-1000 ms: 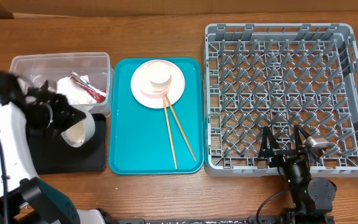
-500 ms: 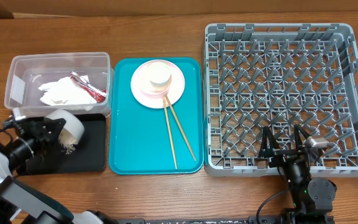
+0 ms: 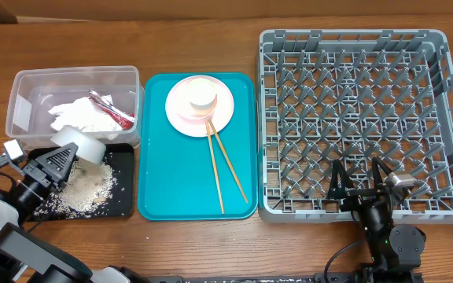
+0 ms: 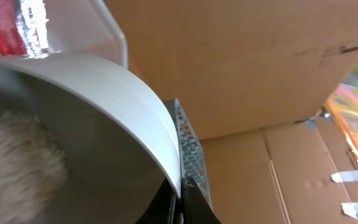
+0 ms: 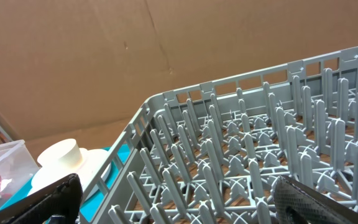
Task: Sort waste into correct bins and load items into the dishwasher
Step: 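Tilt the bowl with the left gripper to pour rice onto the black tray, then return the empty bowl to the teal tray with the left gripper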
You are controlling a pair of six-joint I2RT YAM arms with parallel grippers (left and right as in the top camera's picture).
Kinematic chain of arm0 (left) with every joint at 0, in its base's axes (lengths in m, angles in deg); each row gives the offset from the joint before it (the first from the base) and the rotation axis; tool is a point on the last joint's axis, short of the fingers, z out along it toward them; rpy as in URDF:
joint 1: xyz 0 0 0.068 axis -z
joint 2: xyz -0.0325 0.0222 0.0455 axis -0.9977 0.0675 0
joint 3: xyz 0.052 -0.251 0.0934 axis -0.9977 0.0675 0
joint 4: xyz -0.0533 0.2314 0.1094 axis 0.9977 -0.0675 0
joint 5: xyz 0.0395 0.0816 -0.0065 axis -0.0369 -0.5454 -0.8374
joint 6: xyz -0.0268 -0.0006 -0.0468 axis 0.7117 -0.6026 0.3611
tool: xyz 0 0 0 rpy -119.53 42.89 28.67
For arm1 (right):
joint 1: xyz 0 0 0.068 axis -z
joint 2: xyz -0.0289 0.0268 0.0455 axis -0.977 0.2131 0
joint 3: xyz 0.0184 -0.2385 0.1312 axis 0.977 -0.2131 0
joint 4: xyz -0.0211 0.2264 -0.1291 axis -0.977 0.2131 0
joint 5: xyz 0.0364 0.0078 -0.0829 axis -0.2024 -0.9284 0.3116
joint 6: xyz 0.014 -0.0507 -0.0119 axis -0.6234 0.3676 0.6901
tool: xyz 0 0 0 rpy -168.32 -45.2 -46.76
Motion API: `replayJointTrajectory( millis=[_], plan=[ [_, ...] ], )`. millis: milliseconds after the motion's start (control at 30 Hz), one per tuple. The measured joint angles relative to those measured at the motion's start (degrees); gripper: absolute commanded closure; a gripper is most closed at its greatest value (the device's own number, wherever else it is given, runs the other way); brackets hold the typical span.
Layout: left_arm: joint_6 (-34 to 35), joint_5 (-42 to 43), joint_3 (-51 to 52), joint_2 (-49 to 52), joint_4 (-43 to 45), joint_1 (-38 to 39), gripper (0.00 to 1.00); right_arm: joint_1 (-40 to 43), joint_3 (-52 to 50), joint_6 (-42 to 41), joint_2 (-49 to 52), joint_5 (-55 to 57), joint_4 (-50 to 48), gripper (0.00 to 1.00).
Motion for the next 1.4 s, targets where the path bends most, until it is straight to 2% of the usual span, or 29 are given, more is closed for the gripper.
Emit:
replayJointTrajectory(
  millis=[400,1000,1067,1167,1367,1400],
  plan=[
    [2.4,2.6,0.0,0.0,-3.7,0.0,0.96,0.0,0.0,0.0,0.0,0.0,0.0,0.00],
    [8.7,3.0,0.0,0.0,-3.1,0.2,0.96,0.0,0.0,0.0,0.0,0.0,0.0,0.00],
    [9.6,1.3,-0.4,-0.2,-6.7,1.4,0.96,0.0,0.0,0.0,0.0,0.0,0.0,0.00],
    [9.7,-5.9,-4.1,-2.6,-14.7,5.5,0.96,0.0,0.0,0.0,0.0,0.0,0.0,0.00],
    [10.2,-20.1,-14.3,-12.5,-20.4,15.9,0.96,0.0,0.0,0.0,0.0,0.0,0.0,0.00],
    [11.2,-24.9,-16.3,-15.5,-21.0,19.2,0.96,0.0,0.0,-0.1,0.0,-0.1,0.0,0.00]
  ],
)
